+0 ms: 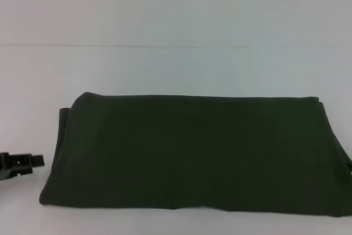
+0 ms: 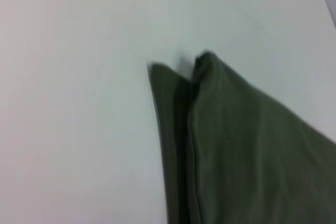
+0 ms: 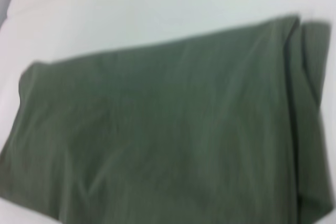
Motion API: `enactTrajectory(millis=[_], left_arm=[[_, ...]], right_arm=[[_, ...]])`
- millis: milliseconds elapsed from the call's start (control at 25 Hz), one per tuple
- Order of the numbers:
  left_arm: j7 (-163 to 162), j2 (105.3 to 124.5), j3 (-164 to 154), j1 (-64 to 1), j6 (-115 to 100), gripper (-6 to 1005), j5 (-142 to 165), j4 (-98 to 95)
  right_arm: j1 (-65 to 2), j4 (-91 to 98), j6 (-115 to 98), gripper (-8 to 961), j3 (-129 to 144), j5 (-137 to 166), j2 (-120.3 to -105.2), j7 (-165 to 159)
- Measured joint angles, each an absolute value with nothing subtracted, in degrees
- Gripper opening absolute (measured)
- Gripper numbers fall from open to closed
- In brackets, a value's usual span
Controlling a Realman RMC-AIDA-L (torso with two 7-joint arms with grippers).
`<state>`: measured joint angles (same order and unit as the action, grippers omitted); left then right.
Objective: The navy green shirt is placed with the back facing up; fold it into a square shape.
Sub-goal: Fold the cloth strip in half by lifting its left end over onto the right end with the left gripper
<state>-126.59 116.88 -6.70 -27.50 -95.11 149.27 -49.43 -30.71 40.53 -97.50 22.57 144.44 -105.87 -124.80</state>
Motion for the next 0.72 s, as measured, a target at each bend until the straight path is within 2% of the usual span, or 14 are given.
enactTrajectory(millis=[160,280,440,720], left_arm=[[-126.21,116.26,-3.94,-27.65,-95.64,368,146.28,-49.31],[-126.9,115.96,-3.75,-27.73,-96.31,510,144.23,-49.19],[-129.46,115.65,-4.41,-28.57,-96.4,629,144.38,-48.81],[-133.34,115.1,-5.31,-29.94,-95.33,804,145.07,-46.1]], right_arm=[[-30.04,42.69,-98.55,644,20.86,137.77,-105.9,-119.87],[-29.66,42.95,-99.76,709,20.54,129.28,-106.98,-110.92],[-30.51,43.28,-100.79,860,21.75,123.59,-110.64,-95.8],[-32.84,44.55,-96.1,841,29.81,123.52,-118.86,-73.71]])
